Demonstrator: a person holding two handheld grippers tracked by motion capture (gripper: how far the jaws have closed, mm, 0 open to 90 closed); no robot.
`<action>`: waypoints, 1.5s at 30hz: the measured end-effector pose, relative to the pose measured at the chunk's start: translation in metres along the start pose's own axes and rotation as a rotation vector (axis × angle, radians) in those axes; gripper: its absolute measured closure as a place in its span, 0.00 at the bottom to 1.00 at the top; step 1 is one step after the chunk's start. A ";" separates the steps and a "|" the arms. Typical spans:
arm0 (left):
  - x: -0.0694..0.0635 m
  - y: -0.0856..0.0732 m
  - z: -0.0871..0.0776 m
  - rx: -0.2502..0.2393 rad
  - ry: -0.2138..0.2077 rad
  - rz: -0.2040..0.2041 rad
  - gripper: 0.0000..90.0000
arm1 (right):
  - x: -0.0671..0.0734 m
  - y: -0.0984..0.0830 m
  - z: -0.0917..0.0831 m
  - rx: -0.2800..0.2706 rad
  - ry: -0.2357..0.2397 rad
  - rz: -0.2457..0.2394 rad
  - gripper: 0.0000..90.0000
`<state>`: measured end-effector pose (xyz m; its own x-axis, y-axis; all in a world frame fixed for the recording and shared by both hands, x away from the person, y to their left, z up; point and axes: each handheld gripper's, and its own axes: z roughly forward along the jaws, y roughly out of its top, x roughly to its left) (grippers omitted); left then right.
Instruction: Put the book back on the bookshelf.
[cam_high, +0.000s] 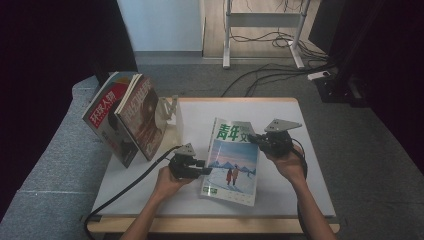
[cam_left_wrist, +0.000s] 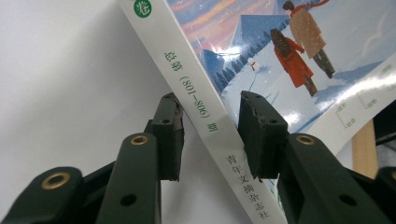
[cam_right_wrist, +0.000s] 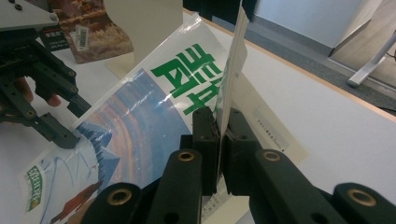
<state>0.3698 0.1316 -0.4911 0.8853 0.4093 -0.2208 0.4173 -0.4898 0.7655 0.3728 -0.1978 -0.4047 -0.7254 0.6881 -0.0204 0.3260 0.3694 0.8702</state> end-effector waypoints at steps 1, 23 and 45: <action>0.000 -0.002 -0.001 -0.006 -0.003 -0.006 0.69 | 0.000 0.000 0.000 0.000 0.000 0.000 0.93; 0.004 -0.012 -0.013 -0.018 -0.036 -0.039 0.71 | 0.002 -0.007 0.008 0.006 0.025 0.012 0.93; 0.006 -0.013 -0.017 -0.142 0.080 0.039 0.75 | -0.001 0.013 -0.001 -0.050 0.027 -0.011 0.93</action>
<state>0.3666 0.1536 -0.4925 0.8787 0.4551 -0.1443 0.3445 -0.3952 0.8515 0.3770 -0.1944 -0.3927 -0.7450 0.6668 -0.0178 0.2874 0.3450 0.8935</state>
